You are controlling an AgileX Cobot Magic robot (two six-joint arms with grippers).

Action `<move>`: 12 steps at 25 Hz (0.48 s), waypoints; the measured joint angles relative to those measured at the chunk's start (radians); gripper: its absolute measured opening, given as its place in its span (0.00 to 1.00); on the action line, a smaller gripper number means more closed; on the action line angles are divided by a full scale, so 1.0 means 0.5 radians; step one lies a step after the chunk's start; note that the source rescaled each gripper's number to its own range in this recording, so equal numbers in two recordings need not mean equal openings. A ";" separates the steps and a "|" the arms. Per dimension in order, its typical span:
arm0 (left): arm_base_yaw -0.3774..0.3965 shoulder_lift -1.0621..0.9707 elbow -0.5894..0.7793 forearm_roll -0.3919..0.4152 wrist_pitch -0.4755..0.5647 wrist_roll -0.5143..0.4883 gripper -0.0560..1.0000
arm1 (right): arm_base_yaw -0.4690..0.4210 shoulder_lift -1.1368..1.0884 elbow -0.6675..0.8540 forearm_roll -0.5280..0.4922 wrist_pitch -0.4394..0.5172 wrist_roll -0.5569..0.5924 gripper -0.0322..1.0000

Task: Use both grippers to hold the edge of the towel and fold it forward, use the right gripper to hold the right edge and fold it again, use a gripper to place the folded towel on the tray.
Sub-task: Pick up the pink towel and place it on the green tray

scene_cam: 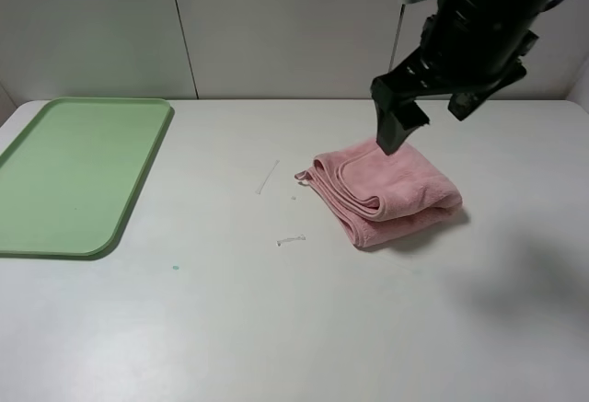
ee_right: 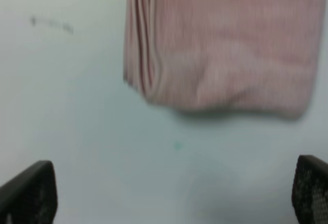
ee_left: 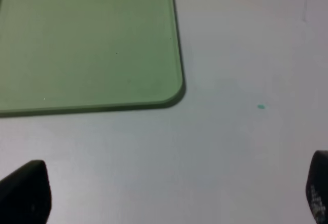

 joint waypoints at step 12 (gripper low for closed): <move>0.000 0.000 0.000 0.000 0.000 0.000 1.00 | 0.005 -0.748 0.430 -0.002 0.007 0.000 1.00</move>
